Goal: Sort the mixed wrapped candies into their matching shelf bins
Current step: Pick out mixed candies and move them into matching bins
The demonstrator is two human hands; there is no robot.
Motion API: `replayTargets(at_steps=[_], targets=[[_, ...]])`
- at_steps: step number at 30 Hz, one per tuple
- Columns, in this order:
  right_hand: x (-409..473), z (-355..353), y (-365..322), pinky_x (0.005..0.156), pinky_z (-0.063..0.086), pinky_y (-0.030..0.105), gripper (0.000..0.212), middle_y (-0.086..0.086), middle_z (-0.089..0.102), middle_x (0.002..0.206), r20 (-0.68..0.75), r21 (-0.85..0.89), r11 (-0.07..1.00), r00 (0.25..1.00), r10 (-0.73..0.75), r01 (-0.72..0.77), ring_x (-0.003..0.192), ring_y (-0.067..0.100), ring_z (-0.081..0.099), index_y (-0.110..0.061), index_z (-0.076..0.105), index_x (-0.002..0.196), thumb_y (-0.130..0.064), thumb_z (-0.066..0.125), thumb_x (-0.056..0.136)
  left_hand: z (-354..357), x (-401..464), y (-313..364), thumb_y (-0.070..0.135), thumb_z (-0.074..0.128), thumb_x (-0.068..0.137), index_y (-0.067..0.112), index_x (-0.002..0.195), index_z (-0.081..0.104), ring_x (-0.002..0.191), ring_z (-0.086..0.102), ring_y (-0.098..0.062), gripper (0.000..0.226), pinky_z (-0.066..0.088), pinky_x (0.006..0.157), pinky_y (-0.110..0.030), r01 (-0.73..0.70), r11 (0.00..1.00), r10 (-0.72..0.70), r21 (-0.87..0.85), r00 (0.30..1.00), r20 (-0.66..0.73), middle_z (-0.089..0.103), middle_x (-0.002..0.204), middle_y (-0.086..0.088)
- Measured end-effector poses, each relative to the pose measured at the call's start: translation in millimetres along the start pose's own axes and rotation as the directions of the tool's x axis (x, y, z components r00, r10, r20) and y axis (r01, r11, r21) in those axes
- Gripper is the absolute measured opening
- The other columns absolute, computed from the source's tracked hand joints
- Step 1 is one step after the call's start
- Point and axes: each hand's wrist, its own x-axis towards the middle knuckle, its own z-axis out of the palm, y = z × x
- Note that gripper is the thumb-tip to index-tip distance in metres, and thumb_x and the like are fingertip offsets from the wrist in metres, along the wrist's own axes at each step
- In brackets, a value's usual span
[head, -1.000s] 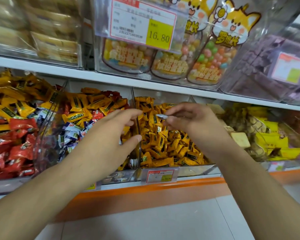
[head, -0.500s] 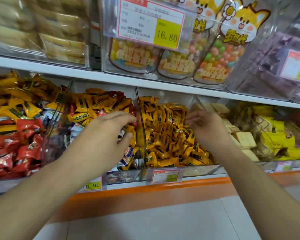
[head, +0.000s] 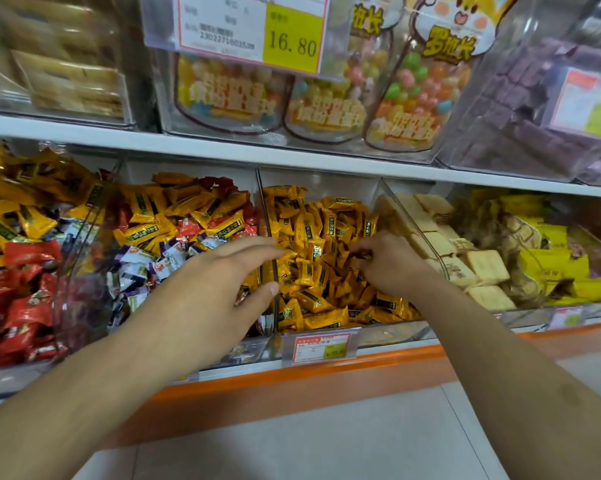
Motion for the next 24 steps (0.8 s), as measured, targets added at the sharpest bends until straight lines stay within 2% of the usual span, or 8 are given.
replayTargets(at_steps=[2, 4, 7, 10, 13, 17, 21, 24], targets=[[-3, 1, 1, 0.104, 0.051, 0.043, 0.025, 0.001, 0.069, 0.126, -0.017, 0.04, 0.999, 1.0, 0.008, -0.008, 0.122, 0.025, 0.058, -0.03, 0.073, 0.12, -0.019, 0.066, 0.099, -1, -1, -1, 0.05, 0.048, 0.101, 0.047, 0.149, 0.042, 0.143, 0.026, 0.01, 0.049, 0.014, 0.111, -0.009, -0.007, 1.0, 0.007, 0.008, 1.0, -0.003, 0.027, 0.156, 0.036], [-8, 1, 2, 0.08, 0.054, 0.03, 0.023, -0.005, 0.071, 0.108, -0.076, 0.075, 0.997, 0.997, 0.006, -0.001, 0.107, 0.018, 0.064, -0.029, 0.074, 0.114, -0.015, 0.07, 0.096, -2, -1, -1, 0.049, 0.049, 0.101, 0.047, 0.149, 0.042, 0.142, 0.024, 0.012, 0.049, 0.011, 0.109, -0.007, -0.013, 1.0, 0.013, 0.015, 1.0, -0.007, 0.028, 0.156, 0.036], [-16, -6, 2, 0.061, 0.041, 0.019, 0.02, -0.01, 0.068, 0.091, -0.244, 0.14, 0.99, 0.97, 0.015, 0.019, 0.092, 0.015, 0.066, -0.026, 0.074, 0.111, -0.016, 0.073, 0.094, -3, 0, -1, 0.048, 0.05, 0.101, 0.047, 0.149, 0.043, 0.14, 0.028, 0.012, 0.048, 0.006, 0.102, 0.001, 0.002, 1.0, -0.002, 0.011, 1.0, 0.008, 0.029, 0.155, 0.036], [-26, -21, -1, 0.067, 0.044, 0.023, 0.021, -0.008, 0.068, 0.093, -0.371, 0.278, 0.96, 0.924, 0.09, 0.018, 0.094, 0.017, 0.066, -0.022, 0.073, 0.118, -0.02, 0.072, 0.096, -4, 1, 1, 0.045, 0.053, 0.1, 0.047, 0.145, 0.046, 0.128, 0.047, 0.004, 0.045, 0.016, 0.095, 0.004, 0.03, 0.999, -0.03, -0.016, 1.0, 0.006, 0.034, 0.152, 0.036], [-41, -36, -19, 0.068, 0.047, 0.019, 0.02, -0.011, 0.069, 0.098, -0.352, 0.439, 0.897, 0.928, 0.121, 0.049, 0.093, 0.016, 0.068, -0.029, 0.073, 0.115, -0.023, 0.074, 0.096, -7, 1, 4, 0.041, 0.057, 0.1, 0.048, 0.139, 0.052, 0.109, 0.046, 0.011, 0.04, 0.031, 0.085, 0.0, 0.073, 0.993, -0.076, -0.09, 0.997, -0.029, 0.043, 0.137, 0.037], [-67, -49, -66, 0.074, 0.06, 0.032, 0.03, 0.006, 0.071, 0.101, -0.199, 0.625, 0.76, 0.978, -0.065, 0.178, 0.088, 0.025, 0.071, -0.04, 0.072, 0.099, -0.01, 0.076, 0.093, -16, 1, 10, 0.038, 0.062, 0.097, 0.044, 0.132, 0.056, 0.103, 0.055, 0.016, 0.036, 0.049, 0.091, -0.02, 0.122, 0.96, -0.151, -0.253, 0.983, -0.1, 0.06, 0.12, 0.028], [-84, -37, -107, 0.078, 0.063, 0.032, 0.034, 0.005, 0.075, 0.095, -0.086, 0.693, 0.66, 0.942, -0.324, 0.29, 0.084, 0.018, 0.075, -0.022, 0.073, 0.117, -0.007, 0.082, 0.088, -29, -1, 14, 0.046, 0.067, 0.09, 0.041, 0.126, 0.059, 0.097, 0.067, 0.005, 0.038, 0.059, 0.086, -0.034, 0.165, 0.871, -0.229, -0.463, 0.97, -0.085, 0.067, 0.105, 0.023], [-85, -30, -118, 0.081, 0.064, 0.032, 0.029, 0.002, 0.077, 0.097, -0.121, 0.713, 0.629, 0.937, -0.327, 0.311, 0.087, 0.015, 0.075, -0.017, 0.073, 0.116, -0.007, 0.08, 0.089, -38, -3, 10, 0.03, 0.072, 0.092, 0.033, 0.101, 0.069, 0.079, 0.073, -0.005, 0.01, 0.062, 0.079, -0.04, 0.164, 0.858, -0.254, -0.487, 0.959, -0.125, 0.073, 0.085, 0.012]])
